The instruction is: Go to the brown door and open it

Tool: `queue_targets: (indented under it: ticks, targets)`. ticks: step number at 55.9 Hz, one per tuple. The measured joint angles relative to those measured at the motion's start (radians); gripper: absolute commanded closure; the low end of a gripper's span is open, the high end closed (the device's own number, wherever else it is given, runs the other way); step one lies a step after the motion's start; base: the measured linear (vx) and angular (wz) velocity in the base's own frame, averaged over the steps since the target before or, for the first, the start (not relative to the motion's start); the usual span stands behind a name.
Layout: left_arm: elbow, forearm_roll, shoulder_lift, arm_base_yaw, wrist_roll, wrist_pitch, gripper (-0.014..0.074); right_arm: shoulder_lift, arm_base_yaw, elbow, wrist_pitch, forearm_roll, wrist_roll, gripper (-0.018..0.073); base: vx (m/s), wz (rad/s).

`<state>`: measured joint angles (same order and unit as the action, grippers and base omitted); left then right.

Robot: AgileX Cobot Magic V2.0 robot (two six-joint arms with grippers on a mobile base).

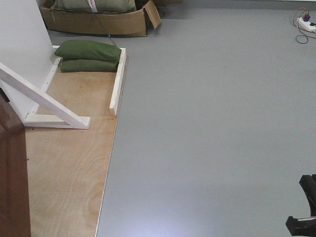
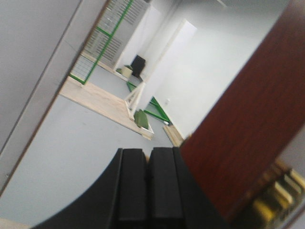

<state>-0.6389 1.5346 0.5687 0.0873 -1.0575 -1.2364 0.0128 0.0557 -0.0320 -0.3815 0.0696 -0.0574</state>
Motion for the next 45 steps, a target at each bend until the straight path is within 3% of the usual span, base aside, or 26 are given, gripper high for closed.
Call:
queue_targets:
  ticks: [10, 26, 45]
  targets:
    - [-0.051, -0.004, 0.034, 0.058, -0.001, -0.001, 0.0600, 0.000, 0.000, 0.000, 0.000, 0.000, 0.000, 0.0559, 0.00, 0.00]
    - [-0.056, -0.003, 0.096, 0.085, 0.012, 0.000, 0.0600, 0.000, 0.000, 0.000, 0.000, 0.000, 0.000, 0.0559, 0.00, 0.00]
    - [-0.056, -0.002, 0.096, 0.085, 0.160, 0.016, 0.0600, 0.000, 0.000, 0.000, 0.000, 0.000, 0.000, 0.0559, 0.00, 0.00]
